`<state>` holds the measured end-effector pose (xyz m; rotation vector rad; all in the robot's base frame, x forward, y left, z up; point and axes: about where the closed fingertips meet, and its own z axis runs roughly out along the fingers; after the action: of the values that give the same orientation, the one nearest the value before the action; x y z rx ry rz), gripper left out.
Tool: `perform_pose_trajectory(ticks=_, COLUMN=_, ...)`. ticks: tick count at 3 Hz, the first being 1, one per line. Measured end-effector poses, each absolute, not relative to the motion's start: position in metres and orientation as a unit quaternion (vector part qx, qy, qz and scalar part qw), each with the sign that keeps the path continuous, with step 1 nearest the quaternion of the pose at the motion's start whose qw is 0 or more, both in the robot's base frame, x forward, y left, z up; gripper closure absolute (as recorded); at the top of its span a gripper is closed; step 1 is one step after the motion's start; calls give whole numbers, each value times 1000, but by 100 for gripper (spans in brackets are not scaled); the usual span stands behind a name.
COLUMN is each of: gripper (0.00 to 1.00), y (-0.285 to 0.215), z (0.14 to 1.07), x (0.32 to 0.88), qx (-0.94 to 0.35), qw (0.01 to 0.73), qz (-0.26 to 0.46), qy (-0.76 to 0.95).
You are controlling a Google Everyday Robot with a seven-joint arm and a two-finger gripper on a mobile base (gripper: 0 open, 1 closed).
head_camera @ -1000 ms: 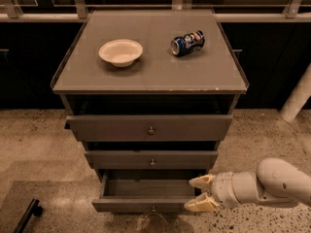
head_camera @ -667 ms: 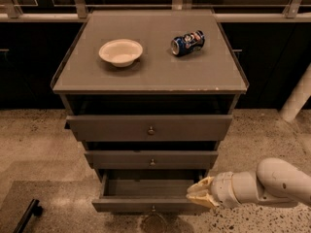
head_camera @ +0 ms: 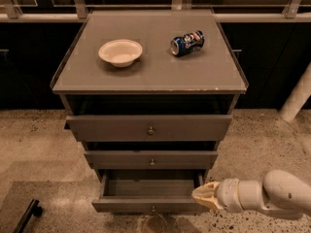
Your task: Close bottom drawer
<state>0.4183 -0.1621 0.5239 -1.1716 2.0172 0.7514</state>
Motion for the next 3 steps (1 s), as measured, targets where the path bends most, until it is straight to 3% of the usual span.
perform_pose_trajectory(ticks=2, gripper=100, y=-210, z=399, x=430, qx=-350, qw=400, qz=311, qy=788)
perform_pose_trajectory(ticks=3, gripper=100, y=-211, z=329, x=418, qx=-299, qw=393, qz=348, qy=797)
